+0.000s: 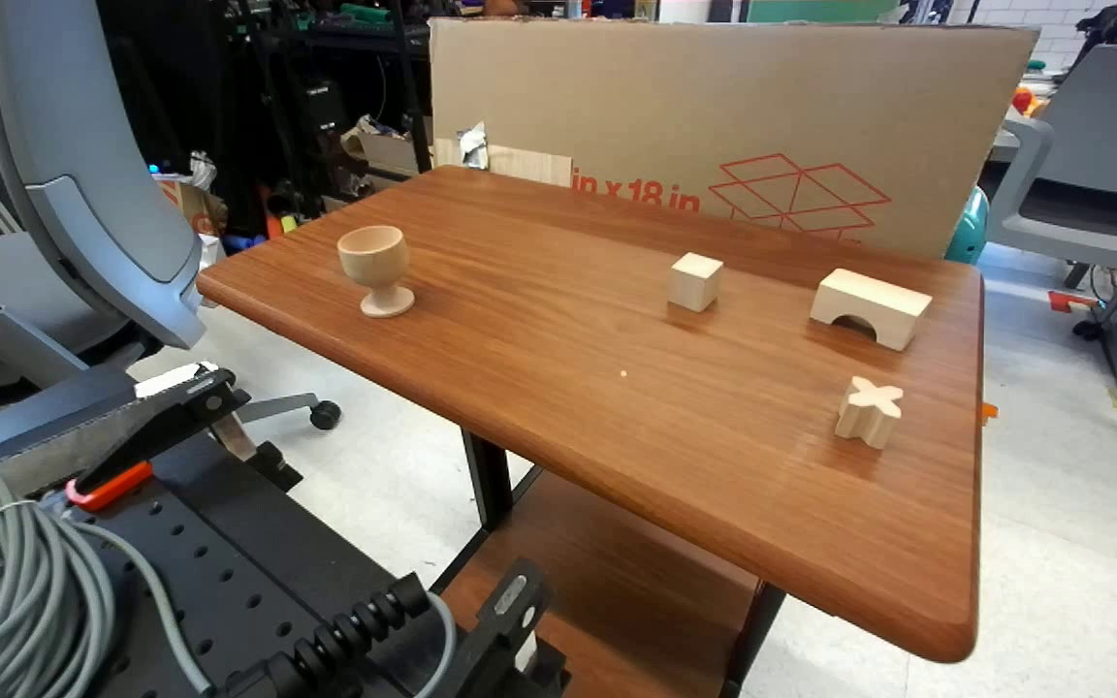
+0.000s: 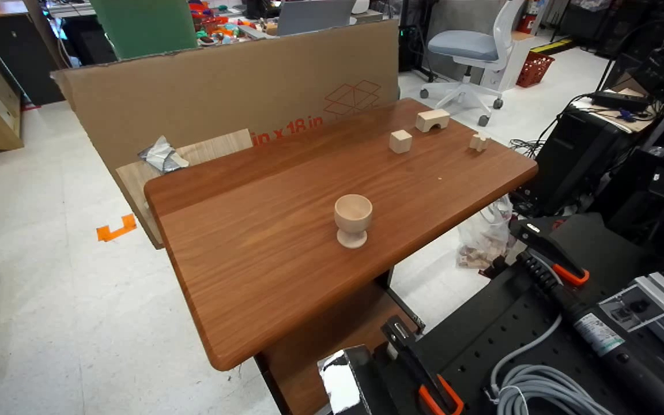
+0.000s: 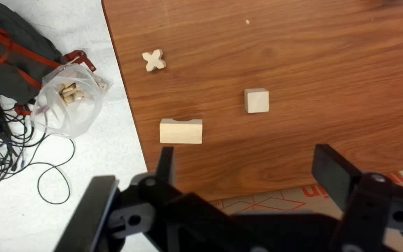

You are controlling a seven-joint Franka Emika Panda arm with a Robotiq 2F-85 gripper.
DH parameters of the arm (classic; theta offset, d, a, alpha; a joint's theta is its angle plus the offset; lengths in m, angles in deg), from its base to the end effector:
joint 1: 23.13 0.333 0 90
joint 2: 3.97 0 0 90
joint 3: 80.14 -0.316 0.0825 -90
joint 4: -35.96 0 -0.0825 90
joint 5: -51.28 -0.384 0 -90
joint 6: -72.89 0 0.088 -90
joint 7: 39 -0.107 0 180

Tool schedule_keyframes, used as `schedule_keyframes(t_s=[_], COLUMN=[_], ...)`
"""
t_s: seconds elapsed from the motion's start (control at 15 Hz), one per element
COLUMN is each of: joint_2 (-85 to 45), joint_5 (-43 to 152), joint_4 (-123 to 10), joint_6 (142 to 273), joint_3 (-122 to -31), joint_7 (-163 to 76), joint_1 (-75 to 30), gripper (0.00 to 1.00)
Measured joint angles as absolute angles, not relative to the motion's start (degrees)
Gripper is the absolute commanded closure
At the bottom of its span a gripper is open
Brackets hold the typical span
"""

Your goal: Move the bridge shaped object to the right side of the table

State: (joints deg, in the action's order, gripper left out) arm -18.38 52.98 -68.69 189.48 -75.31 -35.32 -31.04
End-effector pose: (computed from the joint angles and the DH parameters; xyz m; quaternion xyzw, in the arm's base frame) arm 0.6026 -0.1350 0.3940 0.9970 -0.0709 -0.0243 0.0204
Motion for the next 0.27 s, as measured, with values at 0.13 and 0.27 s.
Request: schedule_keyframes(t_s=[0.13,0.27], joint_2=[-15.8,-15.7], joint_5=[53.0,53.0], joint_4=[-70.2,-70.9], joint_6=[188.5,188.5], joint_3=[-75.3,-75.3], joint_7=[-35.4,-35.4], joint_1=[-31.0,-31.0], gripper=[0.0,0.0])
